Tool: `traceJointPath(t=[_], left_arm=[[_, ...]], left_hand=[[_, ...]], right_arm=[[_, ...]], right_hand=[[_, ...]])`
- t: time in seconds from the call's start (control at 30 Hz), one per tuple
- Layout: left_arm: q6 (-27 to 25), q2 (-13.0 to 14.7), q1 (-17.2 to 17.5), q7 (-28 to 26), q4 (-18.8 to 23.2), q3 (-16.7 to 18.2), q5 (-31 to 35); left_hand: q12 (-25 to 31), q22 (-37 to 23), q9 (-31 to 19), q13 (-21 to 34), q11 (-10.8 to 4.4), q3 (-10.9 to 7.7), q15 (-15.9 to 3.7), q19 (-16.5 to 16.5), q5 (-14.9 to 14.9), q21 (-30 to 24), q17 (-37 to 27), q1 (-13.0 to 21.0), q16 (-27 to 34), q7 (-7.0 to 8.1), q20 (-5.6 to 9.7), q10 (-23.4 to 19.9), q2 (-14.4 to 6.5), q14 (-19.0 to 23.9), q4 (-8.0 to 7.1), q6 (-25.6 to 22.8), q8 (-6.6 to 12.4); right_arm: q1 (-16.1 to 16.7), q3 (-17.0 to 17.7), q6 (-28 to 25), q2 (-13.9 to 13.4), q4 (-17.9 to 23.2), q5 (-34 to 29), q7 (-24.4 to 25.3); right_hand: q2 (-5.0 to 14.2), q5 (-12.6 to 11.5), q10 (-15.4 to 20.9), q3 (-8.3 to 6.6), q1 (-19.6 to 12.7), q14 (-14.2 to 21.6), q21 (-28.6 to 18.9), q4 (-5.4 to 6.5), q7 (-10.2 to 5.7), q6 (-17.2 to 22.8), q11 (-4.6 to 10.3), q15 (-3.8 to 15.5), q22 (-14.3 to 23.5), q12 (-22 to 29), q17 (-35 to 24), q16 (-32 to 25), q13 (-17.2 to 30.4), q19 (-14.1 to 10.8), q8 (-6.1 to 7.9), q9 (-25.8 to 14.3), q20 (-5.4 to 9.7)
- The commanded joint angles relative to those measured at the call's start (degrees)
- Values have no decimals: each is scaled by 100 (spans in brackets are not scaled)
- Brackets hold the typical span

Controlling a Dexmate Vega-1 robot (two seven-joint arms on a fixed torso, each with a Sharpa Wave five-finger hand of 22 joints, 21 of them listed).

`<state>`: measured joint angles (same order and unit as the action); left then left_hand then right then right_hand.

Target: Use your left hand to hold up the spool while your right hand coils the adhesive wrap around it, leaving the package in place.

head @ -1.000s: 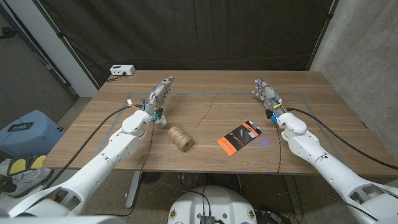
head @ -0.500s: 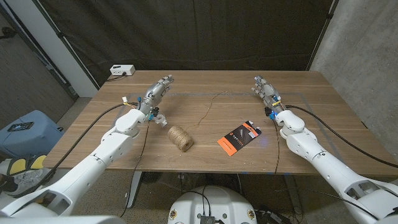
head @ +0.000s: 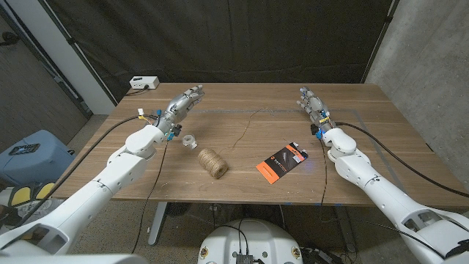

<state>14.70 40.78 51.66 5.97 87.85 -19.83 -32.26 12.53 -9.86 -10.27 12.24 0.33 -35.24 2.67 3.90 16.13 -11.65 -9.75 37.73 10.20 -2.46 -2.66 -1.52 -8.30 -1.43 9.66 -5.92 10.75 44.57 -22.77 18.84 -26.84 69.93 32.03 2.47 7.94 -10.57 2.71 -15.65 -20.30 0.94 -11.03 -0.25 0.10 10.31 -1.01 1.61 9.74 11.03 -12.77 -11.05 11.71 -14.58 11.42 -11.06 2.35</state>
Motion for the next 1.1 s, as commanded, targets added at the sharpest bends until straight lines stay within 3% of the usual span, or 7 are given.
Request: traceJointPath(t=[0.03, 0.5, 1.1], left_arm=[[86, 334, -166, 530, 70, -54, 160], [214, 446, -526, 1076, -149, -228, 363], [202, 843, -762, 1546, 62, -296, 654]], left_hand=[[-28, -21, -21, 9, 13, -28, 53, -8, 55, 17, -12, 99, 6, 3, -16, 34, 16, -35, 37, 34, -8], [-31, -22, -23, 9, 31, -57, 76, -33, 127, 30, -16, 201, -2, -4, -34, 67, 48, -81, 64, 92, -14], [-54, -25, -27, 37, 93, -117, 161, -80, 292, 48, -28, 424, -17, -43, -88, 235, 120, -223, 82, 340, -49]], right_arm=[[-46, 6, 100, 89, -83, -104, 192], [-23, 1, 114, 181, -95, -194, 449], [-129, 3, 213, 309, -322, -329, 707]], right_hand=[[24, 0, -25, -12, -67, -67, 17, -29, 9, -40, -3, 18, 21, -16, 2, -4, 18, 47, -40, -15, 107], [29, 8, -147, -12, -69, -165, 26, -70, -27, -132, -9, 18, 22, -34, 18, 5, 11, 112, -59, -17, 82], [25, 19, -337, -7, -64, -299, 30, -124, -41, -285, -11, -31, 22, -53, 39, 11, 4, 202, -82, -19, 41]])
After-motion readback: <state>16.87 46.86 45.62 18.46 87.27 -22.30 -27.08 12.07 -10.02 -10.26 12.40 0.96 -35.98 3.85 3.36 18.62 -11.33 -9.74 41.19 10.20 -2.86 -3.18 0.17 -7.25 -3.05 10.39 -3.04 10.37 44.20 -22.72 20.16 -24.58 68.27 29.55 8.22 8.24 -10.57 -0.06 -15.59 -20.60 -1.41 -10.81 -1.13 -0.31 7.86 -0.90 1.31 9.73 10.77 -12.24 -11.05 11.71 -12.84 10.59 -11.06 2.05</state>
